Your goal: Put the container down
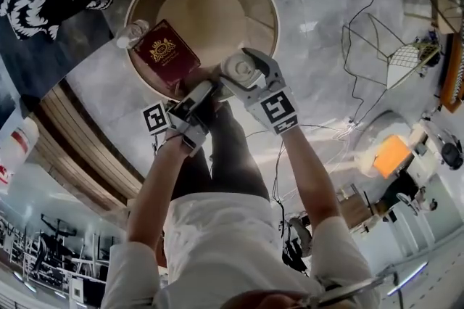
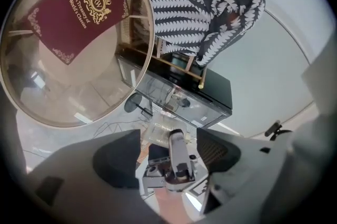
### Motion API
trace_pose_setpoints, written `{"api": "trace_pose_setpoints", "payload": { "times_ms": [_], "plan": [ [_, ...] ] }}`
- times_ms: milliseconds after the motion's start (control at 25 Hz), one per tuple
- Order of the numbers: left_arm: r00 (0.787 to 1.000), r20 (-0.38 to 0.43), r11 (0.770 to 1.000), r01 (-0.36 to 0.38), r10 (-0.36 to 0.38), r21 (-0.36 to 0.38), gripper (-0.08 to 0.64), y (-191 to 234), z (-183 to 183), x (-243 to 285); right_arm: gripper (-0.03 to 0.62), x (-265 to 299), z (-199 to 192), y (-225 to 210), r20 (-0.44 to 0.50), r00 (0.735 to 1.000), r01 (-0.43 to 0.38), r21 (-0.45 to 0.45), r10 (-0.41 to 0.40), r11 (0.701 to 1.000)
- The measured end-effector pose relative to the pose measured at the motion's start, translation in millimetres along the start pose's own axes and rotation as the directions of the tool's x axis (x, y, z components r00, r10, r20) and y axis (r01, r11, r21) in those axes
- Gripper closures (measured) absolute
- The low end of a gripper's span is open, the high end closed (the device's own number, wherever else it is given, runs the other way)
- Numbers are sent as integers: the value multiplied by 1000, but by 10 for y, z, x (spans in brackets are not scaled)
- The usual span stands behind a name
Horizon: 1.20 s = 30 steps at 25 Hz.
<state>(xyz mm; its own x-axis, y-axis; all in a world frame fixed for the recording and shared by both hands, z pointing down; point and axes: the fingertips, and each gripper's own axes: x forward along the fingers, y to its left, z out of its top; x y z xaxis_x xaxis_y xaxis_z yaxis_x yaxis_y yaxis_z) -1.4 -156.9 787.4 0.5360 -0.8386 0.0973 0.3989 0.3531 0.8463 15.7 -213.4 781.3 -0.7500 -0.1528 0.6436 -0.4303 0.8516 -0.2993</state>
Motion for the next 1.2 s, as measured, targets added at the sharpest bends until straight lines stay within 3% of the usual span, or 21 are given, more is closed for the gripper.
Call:
{"api": "trace_pose_setpoints", "payload": {
  "times_ms": [480,800,1200],
  "plan": [
    [999,29,999,-25,24,28,253,521,273,-144,256,767,-818,-553,-66,996,61,-25,-63,998],
    [999,27,998,-33,32,48,253,788,410,-240,256,1188,-1357,-860,-97,984,151,18,-148,988],
    [998,53,998,-48,46,38,253,1006,575,-418,256,1463,-1702,-978,-142,969,203,2,-201,979]
  ]
}}
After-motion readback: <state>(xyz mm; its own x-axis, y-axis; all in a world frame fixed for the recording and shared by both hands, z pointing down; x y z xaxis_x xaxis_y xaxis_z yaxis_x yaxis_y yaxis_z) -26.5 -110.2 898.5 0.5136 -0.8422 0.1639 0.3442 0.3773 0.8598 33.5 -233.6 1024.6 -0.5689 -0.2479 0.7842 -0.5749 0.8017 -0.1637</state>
